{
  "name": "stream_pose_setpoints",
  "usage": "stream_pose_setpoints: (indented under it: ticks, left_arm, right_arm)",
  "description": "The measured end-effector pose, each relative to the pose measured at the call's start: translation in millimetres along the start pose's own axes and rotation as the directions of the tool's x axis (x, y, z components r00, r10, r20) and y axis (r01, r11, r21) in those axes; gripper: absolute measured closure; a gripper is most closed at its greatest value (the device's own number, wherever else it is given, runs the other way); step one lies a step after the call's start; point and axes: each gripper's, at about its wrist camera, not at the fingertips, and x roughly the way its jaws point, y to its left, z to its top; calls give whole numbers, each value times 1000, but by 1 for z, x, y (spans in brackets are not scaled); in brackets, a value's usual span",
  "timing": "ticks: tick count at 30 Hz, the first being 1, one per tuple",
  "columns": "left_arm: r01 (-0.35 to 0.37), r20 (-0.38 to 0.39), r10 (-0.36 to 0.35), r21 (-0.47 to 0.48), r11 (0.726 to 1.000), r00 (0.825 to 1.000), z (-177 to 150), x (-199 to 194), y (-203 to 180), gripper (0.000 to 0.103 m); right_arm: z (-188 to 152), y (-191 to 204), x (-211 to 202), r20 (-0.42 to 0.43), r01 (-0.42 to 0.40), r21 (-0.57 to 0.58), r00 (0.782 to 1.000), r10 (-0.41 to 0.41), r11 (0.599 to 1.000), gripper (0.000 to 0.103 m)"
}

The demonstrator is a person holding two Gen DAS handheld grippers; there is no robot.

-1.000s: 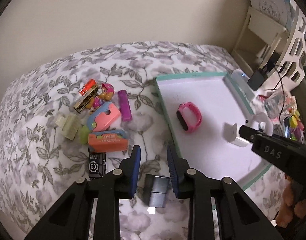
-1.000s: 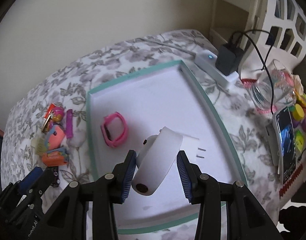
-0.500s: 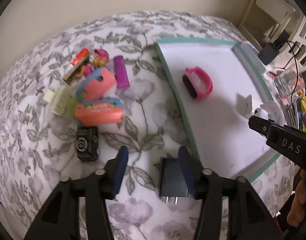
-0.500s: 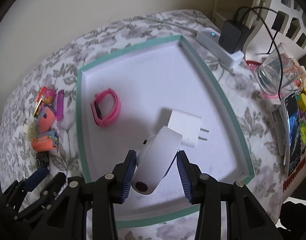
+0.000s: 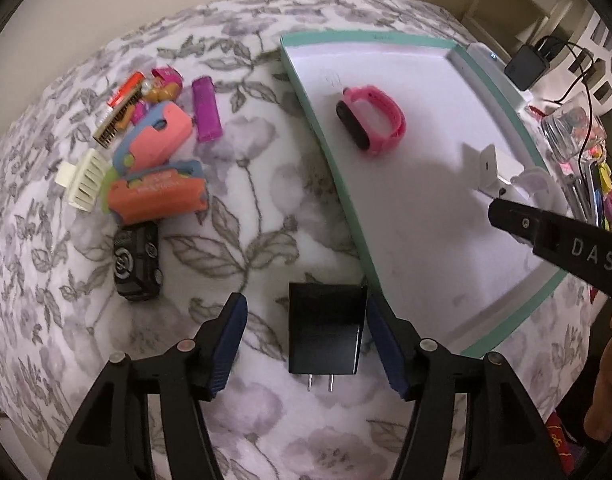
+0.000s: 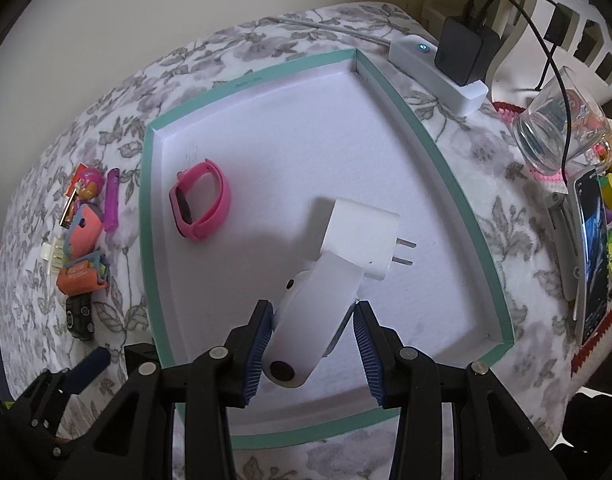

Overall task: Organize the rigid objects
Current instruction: 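Carry the black charger and white device into the tray and release them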

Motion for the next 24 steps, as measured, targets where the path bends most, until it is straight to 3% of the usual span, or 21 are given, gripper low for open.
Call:
stream_pose_setpoints:
  ticks: [6,7,8,9,15,24]
  left_arm:
    - [-44,-28,45,28,999,999,-5,11,-6,41]
    - [-42,-28,43,29,999,999,-5,11,-7,46]
    - [-35,-28,36,28,999,999,-4,12,-9,58]
    - [-33,-29,34,29,999,999,-4,12,-10,60]
    - [-46,-26,47,8,999,999,-3,10,-8,60]
    - [-5,122,8,-25,1000,992,15,-25,-8,60]
  right_arm:
    - [-1,1,2,-11,-3,8,1000,3,1000,58]
    - [-2,0,2,-13,-3,9,1000,3,1000,58]
    - [-2,0,2,-15,-3,11,1000,3,1000,58]
    - [-2,0,3,-17,-4,12,1000,4,1000,58]
    - [-2,0,4,-25,-5,15,1000,6,1000,58]
    - [0,-1,-3,-6,-14,15,1000,14,1000,58]
